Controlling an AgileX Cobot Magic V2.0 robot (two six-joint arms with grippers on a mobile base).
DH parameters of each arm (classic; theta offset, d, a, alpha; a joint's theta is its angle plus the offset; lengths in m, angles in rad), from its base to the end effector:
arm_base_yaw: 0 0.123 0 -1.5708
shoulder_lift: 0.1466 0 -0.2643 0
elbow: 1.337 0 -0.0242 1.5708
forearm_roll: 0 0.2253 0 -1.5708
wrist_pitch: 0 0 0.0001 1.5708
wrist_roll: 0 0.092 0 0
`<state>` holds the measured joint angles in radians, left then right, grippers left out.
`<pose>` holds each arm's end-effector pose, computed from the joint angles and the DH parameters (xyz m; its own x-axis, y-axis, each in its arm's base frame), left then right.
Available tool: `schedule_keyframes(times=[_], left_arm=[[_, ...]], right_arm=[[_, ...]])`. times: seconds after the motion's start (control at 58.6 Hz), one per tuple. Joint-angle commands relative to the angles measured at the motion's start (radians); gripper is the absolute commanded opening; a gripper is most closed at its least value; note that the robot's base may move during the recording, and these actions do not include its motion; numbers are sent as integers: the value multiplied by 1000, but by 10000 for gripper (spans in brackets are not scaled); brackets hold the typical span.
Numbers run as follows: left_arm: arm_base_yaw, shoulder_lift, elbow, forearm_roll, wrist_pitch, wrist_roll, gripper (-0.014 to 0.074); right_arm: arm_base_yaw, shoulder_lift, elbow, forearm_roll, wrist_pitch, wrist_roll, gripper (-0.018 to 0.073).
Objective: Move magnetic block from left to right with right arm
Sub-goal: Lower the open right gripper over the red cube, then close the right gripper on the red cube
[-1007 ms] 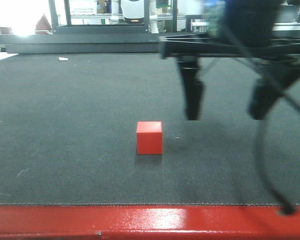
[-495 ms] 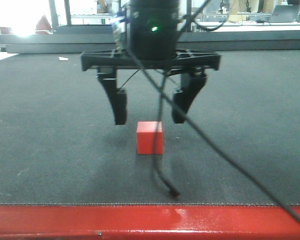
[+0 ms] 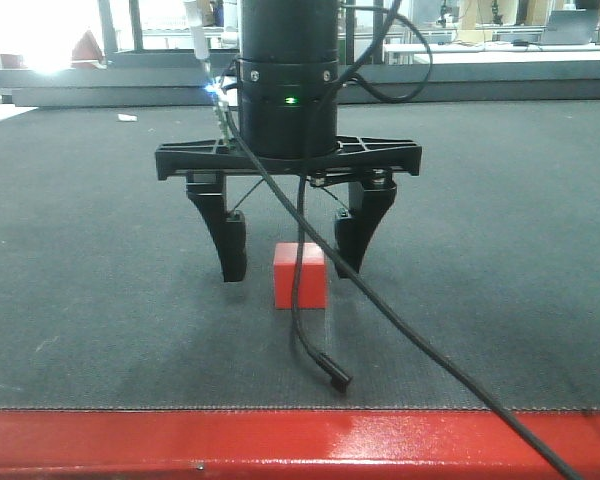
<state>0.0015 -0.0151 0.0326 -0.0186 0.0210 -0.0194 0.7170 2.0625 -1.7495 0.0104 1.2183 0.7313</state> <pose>0.0529 0.0000 0.2019 0.0487 -0.0379 -0.9981 0.0007 0.9993 -0.0379 0.2964 0.2596 0.2171 -0.9960 0.0212 -0.0873 0.0132 0.9957 0.0919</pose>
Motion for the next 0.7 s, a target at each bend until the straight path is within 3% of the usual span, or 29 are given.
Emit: schedule_keyframes(times=[0.0,0.683], left_arm=[[-3,-10,7,-3,-79,-2,-117],[-3,-10,7,-3,-79,-2,-117]], right_arm=[[-15,-59,-12,2,-2,1,621],[-17,-59,20,2,-43,2,621]])
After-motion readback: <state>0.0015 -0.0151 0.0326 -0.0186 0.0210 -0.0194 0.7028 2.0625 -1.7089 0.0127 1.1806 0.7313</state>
